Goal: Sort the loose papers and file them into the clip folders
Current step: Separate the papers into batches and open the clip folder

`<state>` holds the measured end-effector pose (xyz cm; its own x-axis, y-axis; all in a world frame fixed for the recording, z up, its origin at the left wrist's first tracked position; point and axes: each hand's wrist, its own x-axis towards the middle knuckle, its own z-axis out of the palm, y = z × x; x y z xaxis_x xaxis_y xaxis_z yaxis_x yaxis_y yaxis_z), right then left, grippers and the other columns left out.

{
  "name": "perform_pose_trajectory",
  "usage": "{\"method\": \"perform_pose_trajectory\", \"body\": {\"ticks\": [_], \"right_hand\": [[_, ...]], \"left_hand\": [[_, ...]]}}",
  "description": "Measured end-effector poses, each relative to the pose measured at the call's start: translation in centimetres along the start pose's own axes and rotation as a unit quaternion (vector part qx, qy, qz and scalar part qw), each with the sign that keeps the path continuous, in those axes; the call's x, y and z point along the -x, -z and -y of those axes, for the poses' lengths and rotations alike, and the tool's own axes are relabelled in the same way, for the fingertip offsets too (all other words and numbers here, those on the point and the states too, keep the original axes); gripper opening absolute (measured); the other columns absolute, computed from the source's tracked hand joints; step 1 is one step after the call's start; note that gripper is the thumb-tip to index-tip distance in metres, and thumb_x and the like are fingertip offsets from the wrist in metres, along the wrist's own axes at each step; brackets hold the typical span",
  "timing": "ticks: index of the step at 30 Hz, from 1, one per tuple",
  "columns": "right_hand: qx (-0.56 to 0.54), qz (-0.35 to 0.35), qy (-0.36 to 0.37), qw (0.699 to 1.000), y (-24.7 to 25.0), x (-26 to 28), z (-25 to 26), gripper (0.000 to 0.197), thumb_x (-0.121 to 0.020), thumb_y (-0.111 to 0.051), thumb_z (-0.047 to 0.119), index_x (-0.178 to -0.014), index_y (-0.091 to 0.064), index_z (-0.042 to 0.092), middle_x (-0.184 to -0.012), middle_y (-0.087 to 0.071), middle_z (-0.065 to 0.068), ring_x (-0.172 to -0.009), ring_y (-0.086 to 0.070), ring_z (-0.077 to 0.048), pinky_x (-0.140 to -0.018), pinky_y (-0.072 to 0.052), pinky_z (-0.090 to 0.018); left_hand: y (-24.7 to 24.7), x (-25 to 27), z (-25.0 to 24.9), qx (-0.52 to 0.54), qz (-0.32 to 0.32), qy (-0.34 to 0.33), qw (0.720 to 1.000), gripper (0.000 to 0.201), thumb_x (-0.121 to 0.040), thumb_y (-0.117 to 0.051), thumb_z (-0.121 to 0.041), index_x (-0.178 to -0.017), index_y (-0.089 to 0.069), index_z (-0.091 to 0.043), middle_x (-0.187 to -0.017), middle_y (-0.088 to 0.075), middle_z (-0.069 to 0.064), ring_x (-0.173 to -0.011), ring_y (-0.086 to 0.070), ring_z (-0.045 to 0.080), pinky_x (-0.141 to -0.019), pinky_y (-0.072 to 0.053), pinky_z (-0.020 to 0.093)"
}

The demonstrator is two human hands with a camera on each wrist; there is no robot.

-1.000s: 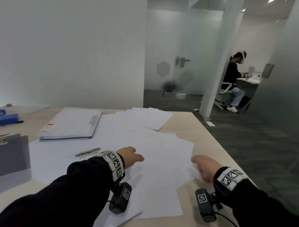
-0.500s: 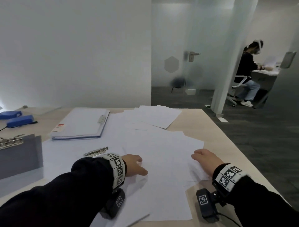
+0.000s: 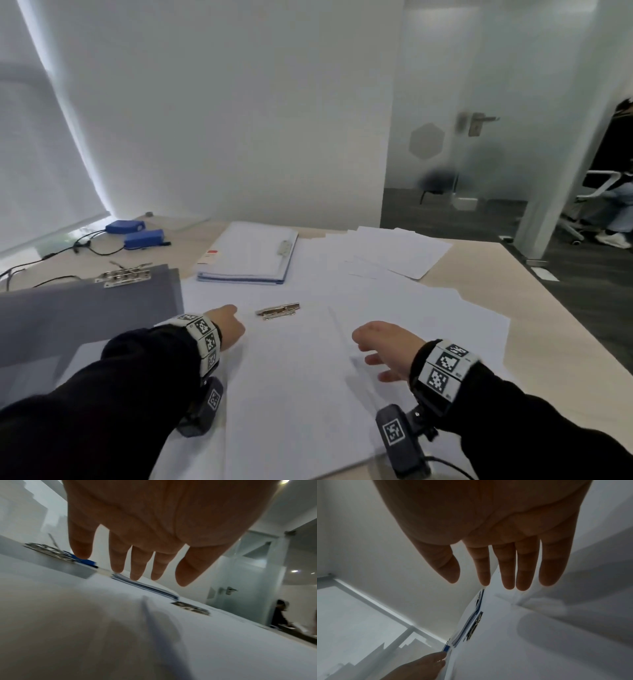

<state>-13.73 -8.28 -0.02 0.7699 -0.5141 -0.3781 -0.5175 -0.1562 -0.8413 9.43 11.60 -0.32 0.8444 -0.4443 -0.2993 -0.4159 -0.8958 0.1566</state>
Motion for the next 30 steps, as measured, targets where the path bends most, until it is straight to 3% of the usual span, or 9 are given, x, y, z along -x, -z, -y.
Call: {"method": "perform_pose_trajectory", "body": {"ticks": [2,5,11,15,17,21,25,28,30], "right_hand": [[0.035,0.001,0.005,0.999,-1.2,-0.3,0.5,0.025,-0.092,-0.056,0.040,-0.111,-0.061,0.025,-0.115,-0.062,-0.001,-0.102,-0.060,-0.021,-0.079,-0.050,-0.033],[0.060,-0.003,0.018,0.998,-2.6,-1.1,1.1,0.028,-0.093,-0.057,0.035,-0.113,-0.062,0.017,-0.103,-0.059,-0.004,-0.086,-0.053,-0.021,-0.071,-0.043,-0.033],[0.101,-0.031,0.031,0.994,-4.0,-3.0,2.6,0.026,-0.093,-0.056,0.036,-0.114,-0.061,0.021,-0.104,-0.058,0.007,-0.092,-0.053,-0.012,-0.081,-0.041,-0.028],[0.100,-0.057,0.016,0.993,-4.6,-4.3,3.1,0.019,-0.093,-0.057,0.034,-0.109,-0.059,0.022,-0.095,-0.054,0.012,-0.097,-0.051,-0.016,-0.087,-0.040,-0.029],[0.089,-0.067,0.007,0.994,-4.7,-4.9,3.2,0.018,-0.093,-0.058,0.034,-0.107,-0.060,0.023,-0.098,-0.055,0.009,-0.098,-0.052,-0.018,-0.087,-0.041,-0.030],[0.078,-0.076,0.004,0.994,-4.9,-5.7,3.2,0.022,-0.093,-0.058,0.034,-0.110,-0.059,0.021,-0.092,-0.054,0.008,-0.082,-0.049,-0.011,-0.080,-0.037,-0.028],[0.047,-0.080,-0.006,0.996,-4.9,-6.4,3.2,0.028,-0.094,-0.058,0.033,-0.118,-0.057,0.021,-0.097,-0.056,0.006,-0.084,-0.052,-0.013,-0.075,-0.038,-0.028],[-0.016,-0.077,-0.037,0.996,-5.2,-6.8,3.8,0.029,-0.092,-0.058,0.038,-0.120,-0.054,0.030,-0.110,-0.060,-0.002,-0.095,-0.060,-0.024,-0.084,-0.048,-0.039],[-0.054,-0.067,-0.045,0.995,-5.6,-7.2,4.4,0.029,-0.091,-0.059,0.039,-0.119,-0.054,0.032,-0.112,-0.063,-0.004,-0.094,-0.064,-0.028,-0.085,-0.049,-0.041]], "left_hand": [[0.2,-0.9,2.7,-0.012,0.002,0.036,0.999,0.046,-0.105,-0.035,-0.018,-0.150,-0.029,-0.006,-0.146,-0.042,0.004,-0.132,-0.043,0.018,-0.100,-0.034,0.012],[0.1,-2.0,5.0,-0.028,-0.001,0.066,0.997,0.049,-0.103,-0.038,-0.022,-0.150,-0.030,-0.009,-0.153,-0.038,0.011,-0.139,-0.041,0.027,-0.110,-0.034,0.030],[0.3,-2.4,5.9,-0.085,-0.001,0.035,0.996,0.056,-0.095,-0.043,-0.053,-0.143,-0.044,-0.024,-0.147,-0.040,0.012,-0.131,-0.046,0.033,-0.107,-0.040,0.039],[0.2,-3.3,5.6,-0.084,0.007,0.012,0.996,0.048,-0.100,-0.043,-0.030,-0.145,-0.041,-0.015,-0.148,-0.042,0.012,-0.134,-0.045,0.031,-0.109,-0.039,0.038],[0.3,-3.4,5.5,-0.095,0.005,0.006,0.995,0.043,-0.098,-0.045,-0.027,-0.139,-0.047,-0.014,-0.142,-0.047,0.011,-0.128,-0.051,0.030,-0.103,-0.042,0.037],[0.9,-3.5,5.6,-0.117,0.000,0.002,0.993,0.045,-0.095,-0.052,-0.038,-0.135,-0.051,-0.016,-0.137,-0.052,0.008,-0.123,-0.054,0.028,-0.099,-0.045,0.036],[2.4,-3.8,6.4,-0.053,0.003,-0.011,0.999,0.035,-0.099,-0.050,-0.025,-0.129,-0.060,-0.011,-0.132,-0.060,0.006,-0.121,-0.057,0.023,-0.095,-0.045,0.028],[4.2,-3.6,8.1,0.033,-0.011,-0.011,0.999,0.030,-0.097,-0.053,-0.017,-0.123,-0.065,-0.008,-0.109,-0.065,0.005,-0.094,-0.062,0.017,-0.070,-0.046,0.019],[5.5,-3.6,9.7,0.072,-0.030,0.001,0.997,0.029,-0.097,-0.053,-0.013,-0.121,-0.066,-0.004,-0.106,-0.065,0.006,-0.080,-0.059,0.014,-0.065,-0.045,0.018]]}}
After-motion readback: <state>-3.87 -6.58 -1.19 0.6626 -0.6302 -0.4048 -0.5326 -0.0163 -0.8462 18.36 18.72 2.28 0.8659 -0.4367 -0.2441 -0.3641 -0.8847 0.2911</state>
